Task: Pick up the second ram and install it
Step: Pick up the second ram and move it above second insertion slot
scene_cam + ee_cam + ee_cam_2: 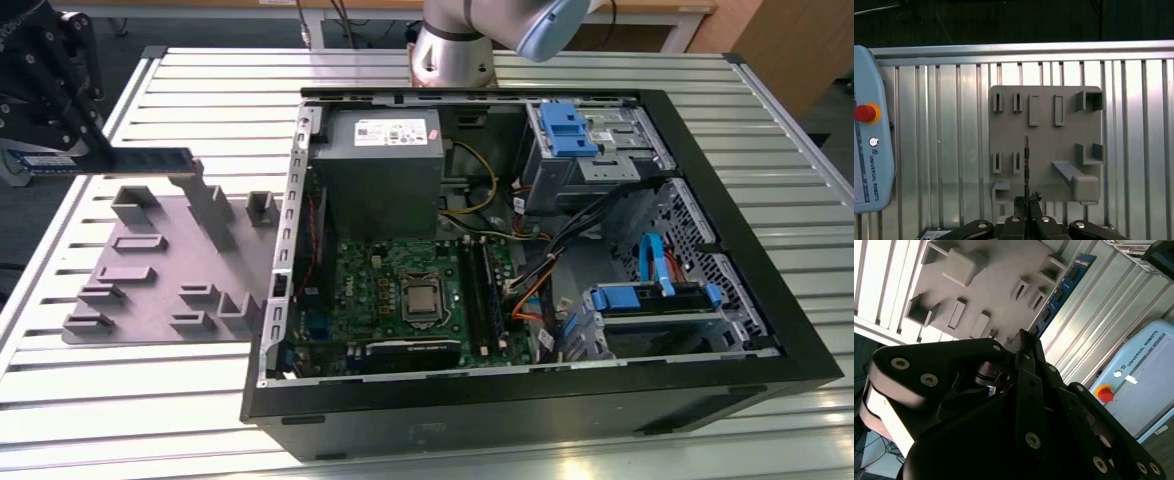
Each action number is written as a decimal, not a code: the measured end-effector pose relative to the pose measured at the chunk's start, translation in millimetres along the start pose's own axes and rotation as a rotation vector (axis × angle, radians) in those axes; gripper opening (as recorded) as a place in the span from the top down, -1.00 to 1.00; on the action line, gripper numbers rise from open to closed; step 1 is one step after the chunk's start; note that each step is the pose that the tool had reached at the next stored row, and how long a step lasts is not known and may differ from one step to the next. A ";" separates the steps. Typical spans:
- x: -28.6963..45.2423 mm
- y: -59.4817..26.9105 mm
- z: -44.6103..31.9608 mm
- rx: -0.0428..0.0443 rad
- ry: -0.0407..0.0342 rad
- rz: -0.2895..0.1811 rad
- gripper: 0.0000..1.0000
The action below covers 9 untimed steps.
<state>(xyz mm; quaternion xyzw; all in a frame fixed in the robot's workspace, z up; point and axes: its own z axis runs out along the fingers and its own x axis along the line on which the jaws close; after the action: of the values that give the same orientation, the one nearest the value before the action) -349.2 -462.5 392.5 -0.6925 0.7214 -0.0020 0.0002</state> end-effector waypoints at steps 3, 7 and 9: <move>-0.1 -1.9 0.0 0.0000 0.0000 0.000 0.73; -0.2 -4.3 0.0 0.0000 0.0000 0.000 0.73; -0.3 -5.9 0.0 0.0000 0.0000 0.000 0.73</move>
<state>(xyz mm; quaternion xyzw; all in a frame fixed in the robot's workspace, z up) -343.3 -462.5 392.5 -0.6924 0.7215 -0.0020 0.0002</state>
